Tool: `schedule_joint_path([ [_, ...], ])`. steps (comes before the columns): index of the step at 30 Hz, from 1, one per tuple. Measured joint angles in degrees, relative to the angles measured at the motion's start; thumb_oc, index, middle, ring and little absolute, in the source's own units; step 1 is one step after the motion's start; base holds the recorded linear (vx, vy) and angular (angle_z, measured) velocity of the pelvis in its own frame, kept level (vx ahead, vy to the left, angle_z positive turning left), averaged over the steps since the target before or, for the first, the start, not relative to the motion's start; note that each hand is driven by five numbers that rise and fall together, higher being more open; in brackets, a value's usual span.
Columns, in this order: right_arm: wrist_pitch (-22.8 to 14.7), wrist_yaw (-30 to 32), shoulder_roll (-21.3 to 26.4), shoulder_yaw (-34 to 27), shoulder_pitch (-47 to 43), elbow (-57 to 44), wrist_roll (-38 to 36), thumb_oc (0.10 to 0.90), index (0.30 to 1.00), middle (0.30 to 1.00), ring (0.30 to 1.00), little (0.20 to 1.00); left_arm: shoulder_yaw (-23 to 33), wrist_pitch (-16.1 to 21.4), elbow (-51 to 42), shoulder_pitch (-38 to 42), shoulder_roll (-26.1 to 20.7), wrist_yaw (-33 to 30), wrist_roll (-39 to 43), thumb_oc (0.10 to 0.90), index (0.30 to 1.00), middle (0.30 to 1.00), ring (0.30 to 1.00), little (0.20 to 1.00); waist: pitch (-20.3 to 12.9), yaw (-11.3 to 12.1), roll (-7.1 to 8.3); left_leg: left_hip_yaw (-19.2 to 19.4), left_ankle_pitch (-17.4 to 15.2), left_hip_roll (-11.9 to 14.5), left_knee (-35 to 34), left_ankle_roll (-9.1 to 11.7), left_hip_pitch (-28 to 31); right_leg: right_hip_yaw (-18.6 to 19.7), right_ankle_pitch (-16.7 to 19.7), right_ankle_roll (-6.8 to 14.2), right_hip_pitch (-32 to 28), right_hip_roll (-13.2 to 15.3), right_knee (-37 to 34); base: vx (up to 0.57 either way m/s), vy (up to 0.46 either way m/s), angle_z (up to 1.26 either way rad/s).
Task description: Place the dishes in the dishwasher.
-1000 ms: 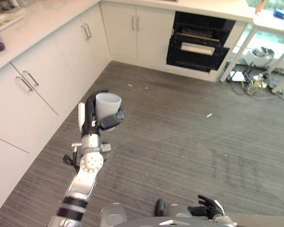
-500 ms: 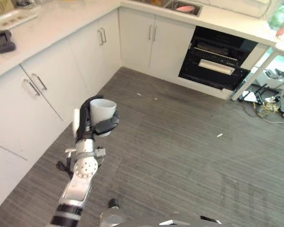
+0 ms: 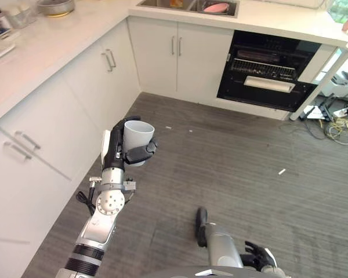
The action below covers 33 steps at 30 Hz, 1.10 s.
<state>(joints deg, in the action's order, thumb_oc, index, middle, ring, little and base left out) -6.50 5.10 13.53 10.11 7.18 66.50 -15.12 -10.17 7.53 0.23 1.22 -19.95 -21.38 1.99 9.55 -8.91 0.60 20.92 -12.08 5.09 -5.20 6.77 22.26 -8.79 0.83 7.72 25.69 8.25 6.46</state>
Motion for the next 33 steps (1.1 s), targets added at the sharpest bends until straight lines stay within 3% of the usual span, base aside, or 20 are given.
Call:
schedule_joint_path([
  [1,0.1,0.1,0.6,-0.4,-0.5,1.6,-0.3,0.800,0.900,0.900,0.900,0.900,-0.9,-0.1,0.4,0.3,1.2,0.7,0.0,0.400,0.300,0.300,0.300,0.300,0.5,-1.1,-3.37,-0.2,0.0,2.7,1.0,0.3,-0.4,-1.0,3.3,0.0,1.4,-1.9,4.0,0.33,-0.134,0.31],
  [2,0.7,0.1,-0.2,-2.5,-2.3,3.2,-0.7,0.800,0.900,0.900,0.900,0.900,-2.4,-0.4,1.7,2.2,0.8,1.2,-0.1,0.400,0.300,0.300,0.300,0.300,2.3,-1.3,-3.68,-0.3,2.7,3.8,3.0,1.4,0.0,-0.5,5.5,-3.2,1.0,-2.5,7.3,0.46,-0.184,0.43],
  [3,1.4,-0.1,-0.6,-2.6,-2.5,4.3,-0.8,0.800,0.900,0.900,0.900,0.900,-3.3,-0.7,3.3,3.3,1.5,2.1,-0.4,0.400,0.300,0.300,0.300,0.300,2.9,-1.9,-2.07,-1.3,4.5,3.1,4.7,1.8,1.3,0.5,8.6,-10.0,-0.7,-2.3,9.7,0.45,-0.191,0.10],
  [6,0.1,-0.4,0.0,-3.1,-1.3,4.0,-1.4,0.800,0.900,0.900,0.900,0.900,-4.8,-1.1,3.3,2.7,2.9,2.1,-0.5,0.400,0.300,0.300,0.300,0.300,2.6,-3.5,-2.58,-4.5,10.2,4.3,8.7,2.3,3.0,-1.8,-0.5,-10.4,-4.8,-2.7,17.2,0.44,-0.287,0.29],
  [8,1.2,-1.4,0.4,-5.1,-2.5,5.4,-2.7,0.800,0.900,0.900,0.900,0.900,-5.1,-0.6,2.4,4.3,3.4,2.5,-0.2,0.400,0.300,0.300,0.300,0.300,2.7,-3.7,-1.99,-11.5,18.6,7.2,22.5,7.1,-3.3,-3.0,-5.3,-10.2,-9.5,-3.0,16.8,0.36,-0.350,0.52],
  [9,1.5,-1.4,0.7,-5.6,-2.6,5.8,-2.9,0.800,0.900,0.900,0.900,0.900,-4.9,-0.2,2.0,3.8,3.3,2.5,-0.2,0.400,0.300,0.300,0.300,0.300,2.7,-3.4,-2.01,-12.3,24.1,8.0,26.8,7.1,-5.2,-3.3,-5.4,-11.4,-11.9,-3.5,15.1,0.25,-0.288,0.25],
  [10,1.5,-1.4,0.8,-5.5,-2.5,5.3,-3.0,0.800,0.900,0.900,0.900,0.900,-4.3,-0.1,1.8,3.6,2.9,2.7,0.2,0.400,0.300,0.300,0.300,0.300,2.8,-2.2,-0.84,-13.8,33.4,8.1,33.2,3.1,-9.0,-3.4,-6.0,-12.3,-15.1,-4.1,12.1,0.34,-0.371,-0.06],
  [11,1.4,-1.4,0.9,-5.4,-2.8,5.2,-3.0,0.800,0.900,0.900,0.900,0.900,-3.5,0.1,1.5,3.8,2.9,2.6,0.4,0.400,0.300,0.300,0.300,0.300,2.8,-1.8,-0.63,-13.7,33.8,8.3,40.8,2.2,-13.1,-3.4,-5.5,-12.8,-16.7,-4.0,10.0,0.29,-0.310,-0.14],
  [12,1.2,-1.5,1.3,-6.1,-3.6,3.6,-3.0,0.800,0.900,0.900,0.900,0.900,-2.6,0.5,1.4,3.9,2.3,2.5,1.0,0.400,0.300,0.300,0.300,0.300,3.3,-0.5,0.87,-13.9,28.8,6.9,47.2,8.0,-18.5,-2.8,-6.0,-13.7,-19.0,-3.8,8.4,0.43,-0.364,-0.08],
  [14,1.1,-1.6,0.5,-6.5,-4.4,1.8,-3.1,0.800,0.900,0.900,0.900,0.900,-2.7,0.7,1.4,5.6,1.5,2.9,1.5,0.400,0.300,0.300,0.300,0.300,4.7,3.4,4.89,-8.0,24.7,5.0,57.0,6.7,-28.7,-2.0,-6.0,-14.4,-24.5,-2.9,2.7,0.36,-0.122,-0.15],
  [16,0.8,-0.8,-0.2,-5.0,-5.9,3.0,-3.2,0.800,0.900,0.900,0.900,0.900,-1.9,1.0,1.1,2.8,0.5,2.6,2.5,0.400,0.300,0.300,0.300,0.300,4.3,5.4,8.44,1.3,17.4,5.7,49.1,3.0,-35.3,-2.3,-4.9,-13.4,-32.5,-4.3,-4.7,0.34,0.030,-0.16],
  [18,-0.1,-0.7,0.4,-3.9,-7.6,3.0,-3.5,0.800,0.900,0.900,0.900,0.900,-0.3,0.9,1.1,0.5,0.1,2.3,2.6,0.400,0.300,0.300,0.300,0.300,4.1,6.1,7.76,3.5,18.0,5.5,38.9,0.6,-37.6,-2.2,-5.5,-12.5,-35.8,-6.3,-6.9,0.49,0.166,-0.43],
  [20,-0.6,-0.8,0.6,-4.3,-8.1,2.3,-3.7,0.800,0.900,0.900,0.900,0.900,1.1,0.7,1.7,-3.1,-0.5,1.8,3.1,0.400,0.300,0.300,0.300,0.300,2.9,6.6,5.95,2.9,18.7,5.6,18.5,-1.0,-35.9,1.7,-6.5,-10.8,-40.5,-8.4,-9.8,0.52,0.249,-0.95],
  [23,-0.1,-0.6,0.9,-4.1,-7.9,2.6,-4.1,0.800,0.900,0.900,0.900,0.900,1.1,0.7,3.2,-3.1,0.3,1.7,3.1,0.400,0.300,0.300,0.300,0.300,2.1,6.8,3.40,-4.1,21.4,4.7,-0.6,-3.9,-35.6,5.4,-8.9,-7.1,-44.7,-9.3,-11.7,0.57,0.193,-0.64],
  [26,0.2,-0.5,1.3,-3.9,-5.8,4.3,-4.0,0.800,0.900,0.900,0.900,0.900,0.5,0.5,3.2,-3.8,1.5,1.5,3.1,0.400,0.300,0.300,0.300,0.300,2.1,7.1,3.21,-6.5,23.0,3.1,-0.4,-3.9,-32.7,10.4,-11.2,-3.3,-49.9,-6.3,-10.9,0.48,0.149,-0.80],
  [27,0.6,-0.4,1.1,-3.7,-5.7,5.3,-4.0,0.800,0.900,0.900,0.900,0.900,0.8,0.1,3.2,-5.3,1.6,0.8,3.1,0.400,0.300,0.300,0.300,0.300,1.9,7.6,3.17,-7.0,29.4,2.9,0.4,-8.8,-29.0,14.0,-12.8,0.2,-51.6,-5.3,-7.6,0.35,0.273,-1.24],
  [29,-0.2,-0.2,-0.5,-3.8,-2.9,3.9,-4.0,0.800,0.900,0.900,0.900,0.900,-0.4,-0.8,3.3,-4.4,-0.2,0.8,3.1,0.400,0.300,0.300,0.300,0.300,0.9,5.1,3.98,-5.7,27.6,1.9,0.0,-11.0,-26.3,9.6,-14.8,1.7,-49.5,-1.8,-5.1,0.37,0.332,-0.75],
  [30,-1.0,-0.7,-0.7,-4.2,-2.6,3.4,-4.1,0.800,0.900,0.900,0.900,0.900,-0.8,-0.9,3.1,-2.3,-1.2,0.8,3.2,0.400,0.300,0.300,0.300,0.300,0.3,5.0,4.30,-3.1,25.1,1.7,0.3,-10.6,-25.7,8.8,-9.1,2.1,-46.4,0.1,-9.2,0.26,0.270,-0.66],
  [31,-1.0,-0.5,-1.1,-4.7,-3.1,2.9,-4.2,0.800,0.900,0.900,0.900,0.900,-0.8,-0.9,2.8,0.0,-2.5,0.7,3.1,0.400,0.300,0.300,0.300,0.300,0.2,4.2,4.40,-1.8,24.2,1.2,0.0,-9.2,-25.2,9.7,-6.1,3.9,-43.6,1.9,-4.7,0.14,0.162,-0.62],
  [33,-0.5,0.5,-2.7,-7.0,-1.8,2.9,-4.8,0.800,0.900,0.900,0.900,0.900,-2.7,-0.6,1.3,3.6,-4.3,1.8,3.0,0.400,0.300,0.300,0.300,0.300,0.4,3.0,3.48,-0.1,21.2,0.6,0.0,-11.0,-22.2,10.6,-5.4,6.4,-37.9,3.2,8.0,0.20,0.334,-0.63],
])
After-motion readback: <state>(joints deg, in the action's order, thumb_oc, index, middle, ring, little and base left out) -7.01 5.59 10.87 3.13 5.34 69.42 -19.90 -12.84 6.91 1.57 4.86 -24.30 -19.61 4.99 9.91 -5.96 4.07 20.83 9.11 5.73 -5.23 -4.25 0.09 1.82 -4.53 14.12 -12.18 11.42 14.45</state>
